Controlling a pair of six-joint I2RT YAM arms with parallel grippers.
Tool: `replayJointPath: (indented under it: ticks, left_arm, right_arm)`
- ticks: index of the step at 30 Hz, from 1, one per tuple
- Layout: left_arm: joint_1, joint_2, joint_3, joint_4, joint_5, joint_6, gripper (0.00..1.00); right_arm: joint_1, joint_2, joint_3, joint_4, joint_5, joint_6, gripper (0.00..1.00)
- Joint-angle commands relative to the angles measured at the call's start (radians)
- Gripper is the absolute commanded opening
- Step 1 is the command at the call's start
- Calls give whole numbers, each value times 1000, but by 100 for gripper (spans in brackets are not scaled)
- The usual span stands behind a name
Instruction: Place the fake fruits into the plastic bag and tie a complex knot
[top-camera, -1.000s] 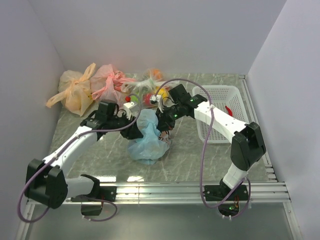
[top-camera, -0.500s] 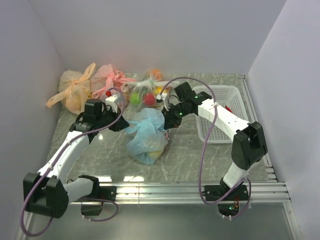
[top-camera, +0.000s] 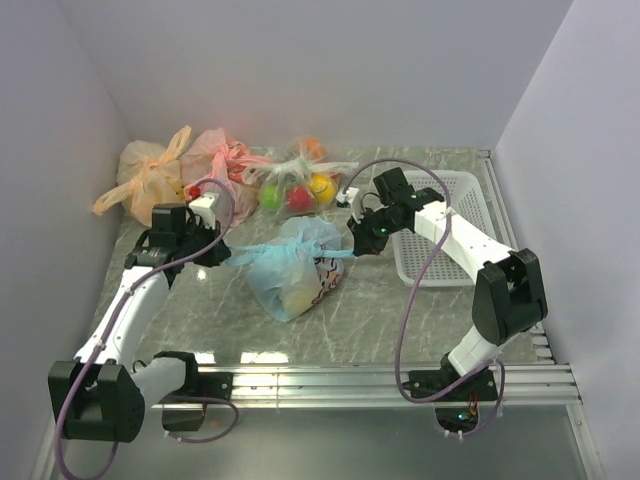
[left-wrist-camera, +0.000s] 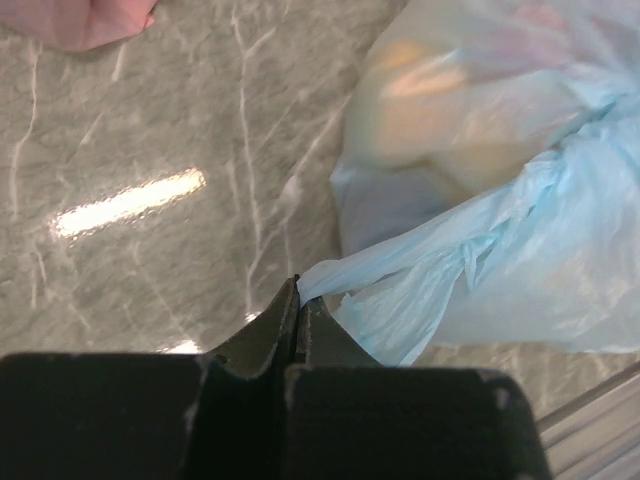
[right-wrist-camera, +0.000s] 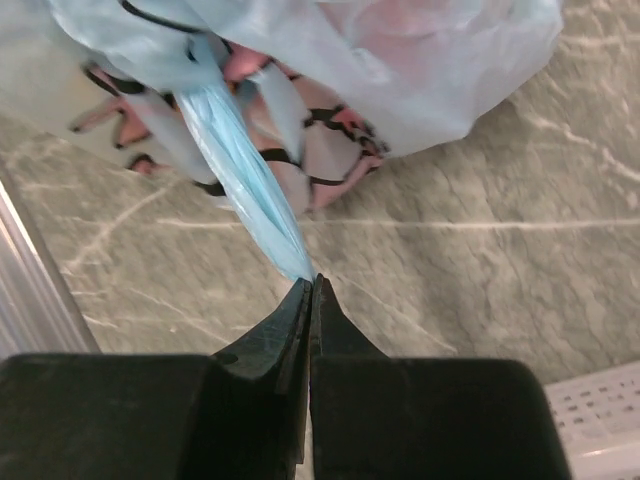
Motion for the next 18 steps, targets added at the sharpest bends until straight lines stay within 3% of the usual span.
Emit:
replayJointPath:
  ticks: [1, 4, 8, 11, 14, 15, 16, 17, 18]
  left_arm:
    - [51, 21, 27, -35, -217, 144, 0]
    - [106, 37, 16, -48, -193, 223, 0]
    - [109, 43, 53, -87, 72, 319, 0]
    - [100, 48, 85, -86, 185, 317, 0]
    - [80, 61, 125, -89, 222, 306, 27]
    - [80, 61, 131, -84, 225, 301, 40]
    - [79, 61, 136, -80, 225, 297, 47]
    - [77, 61, 145, -75, 222, 278, 54]
    - [77, 61, 148, -74, 222, 271, 63]
  right_arm:
    - [-72, -40, -47, -71, 208, -70, 0]
    - [-99, -27, -56, -64, 208, -78, 0]
    - [-58, -30, 8, -110, 97, -73, 0]
    - [-38, -22, 68, -138, 33, -64, 0]
    - [2, -7, 132, -175, -5, -43, 0]
    - [14, -11, 138, -178, -16, -44, 0]
    - [22, -31, 139, -173, -10, -38, 79]
    - [27, -43, 131, -155, -1, -33, 92]
    - [34, -54, 128, -147, 9, -33, 93]
